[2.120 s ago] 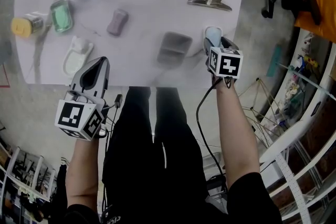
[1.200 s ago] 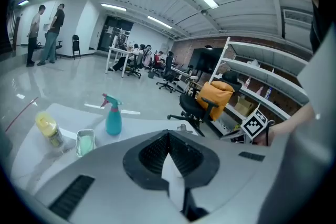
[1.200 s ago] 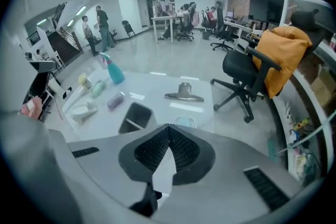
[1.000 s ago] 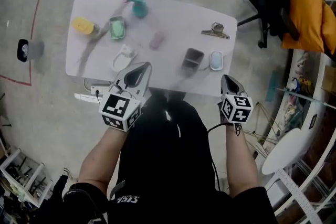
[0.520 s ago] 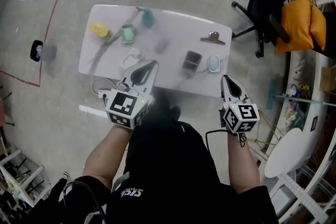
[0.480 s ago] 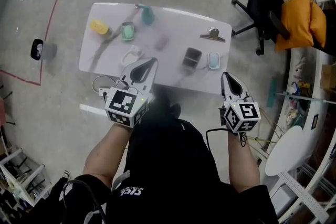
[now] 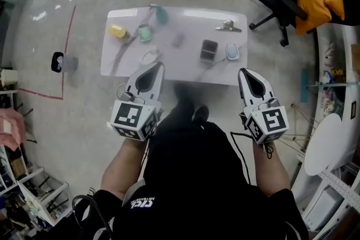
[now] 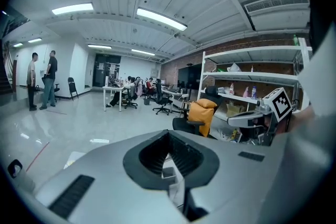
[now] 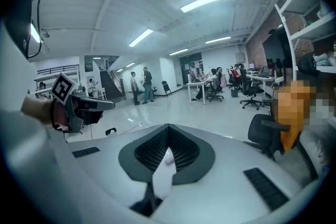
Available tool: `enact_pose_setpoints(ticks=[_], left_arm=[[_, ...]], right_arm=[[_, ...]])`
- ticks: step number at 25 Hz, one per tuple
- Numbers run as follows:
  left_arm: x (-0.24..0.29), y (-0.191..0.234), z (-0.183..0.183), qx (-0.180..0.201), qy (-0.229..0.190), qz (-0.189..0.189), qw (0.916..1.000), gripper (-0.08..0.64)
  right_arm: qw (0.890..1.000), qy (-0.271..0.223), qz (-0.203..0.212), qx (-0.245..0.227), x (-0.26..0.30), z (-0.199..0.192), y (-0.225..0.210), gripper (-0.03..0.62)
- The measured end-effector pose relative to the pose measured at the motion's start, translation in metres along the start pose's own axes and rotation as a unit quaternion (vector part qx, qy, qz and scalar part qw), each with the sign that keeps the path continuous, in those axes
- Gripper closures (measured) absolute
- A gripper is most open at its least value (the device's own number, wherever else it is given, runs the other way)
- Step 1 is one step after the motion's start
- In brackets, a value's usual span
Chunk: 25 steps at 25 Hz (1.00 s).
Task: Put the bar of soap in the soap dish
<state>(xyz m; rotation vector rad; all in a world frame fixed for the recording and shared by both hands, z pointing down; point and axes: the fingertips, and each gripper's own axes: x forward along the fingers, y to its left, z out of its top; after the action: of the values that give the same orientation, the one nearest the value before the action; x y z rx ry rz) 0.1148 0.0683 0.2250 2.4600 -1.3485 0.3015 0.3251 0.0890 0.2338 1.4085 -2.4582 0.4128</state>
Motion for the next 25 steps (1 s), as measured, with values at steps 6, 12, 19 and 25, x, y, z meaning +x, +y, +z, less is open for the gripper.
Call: enact_pose_setpoints(ticks=[6, 12, 19, 25], left_arm=[[-0.032, -0.005, 0.03, 0.009, -0.023, 0.001, 0.9997, 0.551], [-0.046, 0.003, 0.049, 0.009, -0.039, -0.022, 0.9989, 0.551], [-0.075, 0.038, 0.08, 0.022, -0.057, -0.019, 0.998, 0.551], [-0.088, 0.044, 0.087, 0.022, -0.058, -0.018, 0.9979, 0.551]], right_arm=[[1.0, -0.024, 0.001, 0.003, -0.027, 0.027, 0.023, 0.575], [0.998, -0.064, -0.009, -0.011, -0.033, 0.064, 0.05, 0.575], [0.995, -0.093, -0.013, -0.017, -0.023, 0.092, 0.081, 0.575], [0.994, -0.108, -0.019, -0.015, -0.027, 0.105, 0.09, 0.575]])
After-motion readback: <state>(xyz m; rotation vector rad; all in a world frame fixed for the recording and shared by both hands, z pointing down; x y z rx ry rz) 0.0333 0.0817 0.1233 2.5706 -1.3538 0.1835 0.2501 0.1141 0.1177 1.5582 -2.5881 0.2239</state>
